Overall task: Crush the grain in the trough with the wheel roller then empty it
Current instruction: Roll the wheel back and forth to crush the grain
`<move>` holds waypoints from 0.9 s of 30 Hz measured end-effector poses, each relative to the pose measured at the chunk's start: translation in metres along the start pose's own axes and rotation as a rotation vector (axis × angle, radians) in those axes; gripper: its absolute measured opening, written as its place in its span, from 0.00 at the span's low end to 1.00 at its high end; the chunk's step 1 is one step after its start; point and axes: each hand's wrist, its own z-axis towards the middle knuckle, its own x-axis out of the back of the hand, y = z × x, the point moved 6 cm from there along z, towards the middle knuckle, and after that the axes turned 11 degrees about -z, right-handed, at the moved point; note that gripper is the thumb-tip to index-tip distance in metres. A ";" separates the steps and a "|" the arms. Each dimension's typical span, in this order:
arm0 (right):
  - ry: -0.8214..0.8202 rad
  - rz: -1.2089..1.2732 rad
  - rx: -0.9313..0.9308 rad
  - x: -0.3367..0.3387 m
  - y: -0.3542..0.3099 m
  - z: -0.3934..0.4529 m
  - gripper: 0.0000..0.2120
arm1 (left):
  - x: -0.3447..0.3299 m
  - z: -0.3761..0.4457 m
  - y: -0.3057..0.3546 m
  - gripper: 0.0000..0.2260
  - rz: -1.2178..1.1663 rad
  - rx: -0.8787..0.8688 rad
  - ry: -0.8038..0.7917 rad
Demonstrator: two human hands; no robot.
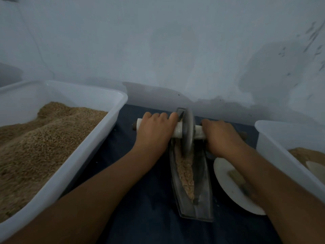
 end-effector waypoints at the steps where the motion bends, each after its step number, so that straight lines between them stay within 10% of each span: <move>1: -0.029 0.013 0.000 -0.003 0.002 0.006 0.13 | -0.001 0.004 0.000 0.17 0.002 0.003 0.004; 27: 0.116 0.090 -0.050 0.029 -0.024 -0.109 0.20 | 0.047 -0.073 0.028 0.21 -0.080 -0.069 0.051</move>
